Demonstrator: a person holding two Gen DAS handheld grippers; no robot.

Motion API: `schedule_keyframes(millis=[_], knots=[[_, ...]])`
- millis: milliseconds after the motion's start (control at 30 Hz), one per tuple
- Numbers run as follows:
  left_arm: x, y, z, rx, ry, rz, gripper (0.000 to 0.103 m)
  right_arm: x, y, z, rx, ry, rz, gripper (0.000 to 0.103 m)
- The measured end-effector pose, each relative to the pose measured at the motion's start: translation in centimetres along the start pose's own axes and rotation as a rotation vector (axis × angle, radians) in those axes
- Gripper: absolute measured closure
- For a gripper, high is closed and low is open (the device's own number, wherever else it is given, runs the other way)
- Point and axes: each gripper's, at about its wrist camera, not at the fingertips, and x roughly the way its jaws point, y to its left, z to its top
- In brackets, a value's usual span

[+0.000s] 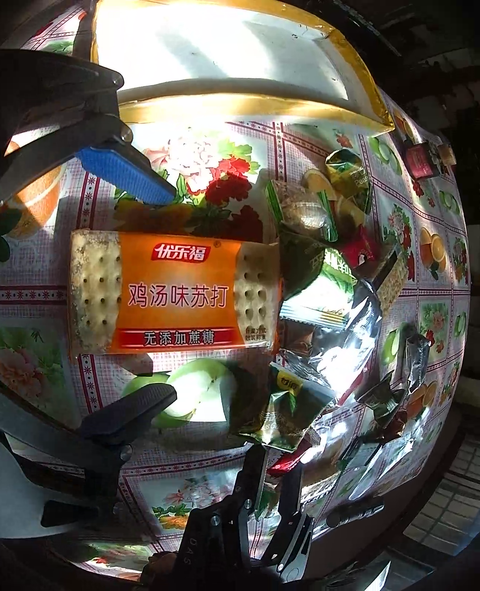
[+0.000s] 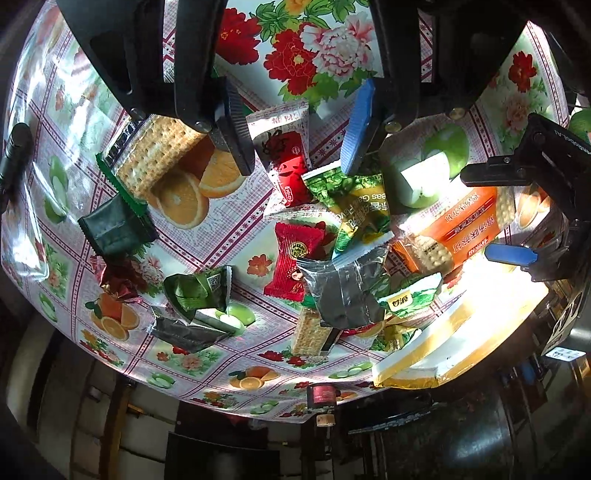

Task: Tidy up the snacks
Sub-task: 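Grasp the orange soda-cracker pack with the left tool while the right tool grasps a red candy packet, then carry both packets into the white tray and open both tools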

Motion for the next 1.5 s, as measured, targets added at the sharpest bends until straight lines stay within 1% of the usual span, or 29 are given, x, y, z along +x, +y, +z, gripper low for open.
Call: schedule_keyframes(millis=[33, 67, 133, 167, 200, 233, 333, 467, 567, 667, 900, 1033, 1233, 1500], knots=[[0.1, -0.1, 0.1, 0.01, -0.004, 0.01, 0.009, 0.4, 0.0, 0.0, -0.022, 0.017, -0.001, 0.057], [0.1, -0.2, 0.2, 0.019, -0.006, 0.014, 0.011, 0.5, 0.0, 0.2, -0.036, 0.007, 0.014, 0.057], [0.0, -0.5, 0.3, 0.037, -0.017, 0.023, 0.019, 0.7, -0.1, 0.4, -0.044, 0.014, 0.032, 0.057], [-0.2, -0.7, 0.3, 0.046, -0.03, 0.027, 0.03, 0.8, -0.2, 0.4, -0.039, 0.016, 0.032, 0.059], [-0.4, -0.8, 0.2, 0.053, -0.04, 0.024, 0.046, 0.7, -0.2, 0.4, -0.027, 0.017, 0.026, 0.073], [-0.6, -0.9, 0.2, 0.055, -0.046, 0.028, 0.048, 0.5, -0.3, 0.2, -0.003, 0.02, 0.022, 0.08], [-0.7, -1.0, -0.1, 0.05, -0.056, 0.019, 0.048, -0.4, -0.8, -0.9, 0.092, 0.009, 0.001, 0.08], [-1.5, -1.0, -0.6, 0.037, -0.055, -0.006, 0.048, -3.3, -0.9, -2.9, 0.26, -0.078, 0.03, 0.082], [-2.6, -1.1, -1.3, 0.032, -0.071, 0.018, 0.048, -5.6, 0.6, -3.3, 0.299, -0.137, 0.027, 0.082], [-4.2, -1.0, -1.9, 0.025, -0.099, 0.048, 0.048, -7.0, 2.5, -2.7, 0.282, -0.163, -0.018, 0.082], [-7.8, 0.7, -3.2, 0.001, -0.18, 0.099, 0.048, -7.7, 5.4, -0.5, 0.209, -0.164, -0.238, 0.082], [-9.1, 2.0, -3.6, -0.025, -0.211, 0.108, 0.048, -7.7, 6.4, 0.5, 0.183, -0.174, -0.291, 0.082], [-10.0, 4.3, -4.0, -0.071, -0.231, 0.137, 0.048, -7.6, 9.0, 2.6, 0.114, -0.194, -0.293, 0.082], [-11.0, 8.7, -4.4, -0.157, -0.25, 0.182, 0.048, -6.7, 11.9, 5.1, 0.054, -0.213, -0.238, 0.082]])
